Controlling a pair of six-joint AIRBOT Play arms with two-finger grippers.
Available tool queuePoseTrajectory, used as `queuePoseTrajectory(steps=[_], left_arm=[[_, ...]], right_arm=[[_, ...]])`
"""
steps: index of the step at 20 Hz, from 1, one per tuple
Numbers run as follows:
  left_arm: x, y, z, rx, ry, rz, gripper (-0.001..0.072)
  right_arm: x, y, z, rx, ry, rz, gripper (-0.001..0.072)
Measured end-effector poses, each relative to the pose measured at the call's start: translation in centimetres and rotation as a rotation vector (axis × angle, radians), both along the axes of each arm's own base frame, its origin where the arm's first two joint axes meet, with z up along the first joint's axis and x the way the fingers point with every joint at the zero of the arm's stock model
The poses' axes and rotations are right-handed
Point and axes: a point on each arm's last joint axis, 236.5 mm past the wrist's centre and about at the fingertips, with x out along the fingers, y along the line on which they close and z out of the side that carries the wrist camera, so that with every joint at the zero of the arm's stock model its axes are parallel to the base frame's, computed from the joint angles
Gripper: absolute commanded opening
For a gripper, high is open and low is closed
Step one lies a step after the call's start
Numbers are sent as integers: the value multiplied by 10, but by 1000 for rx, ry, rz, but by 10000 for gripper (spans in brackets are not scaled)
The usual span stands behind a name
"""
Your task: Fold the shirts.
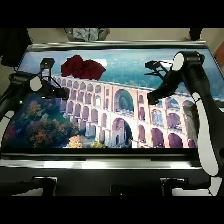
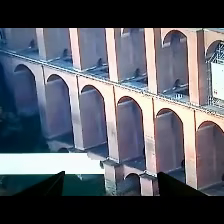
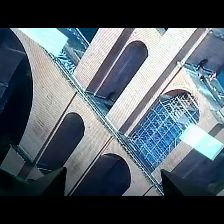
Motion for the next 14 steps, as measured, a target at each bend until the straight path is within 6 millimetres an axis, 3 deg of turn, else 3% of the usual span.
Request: queuePoseTrajectory(steps=[4,6,11,14], left_arm=[[19,-7,-10,-35,-43,12,720],[43,-15,-6,-90,-105,28,720],[152,2,21,-286,-264,157,720],[201,29,-4,-497,-278,316,720]], right_arm=[[10,-5,1,-22,-40,-7,694],[19,-8,2,-31,-78,-12,693],[44,-8,8,-31,-187,-20,691],[51,-8,11,-28,-221,-22,683]])
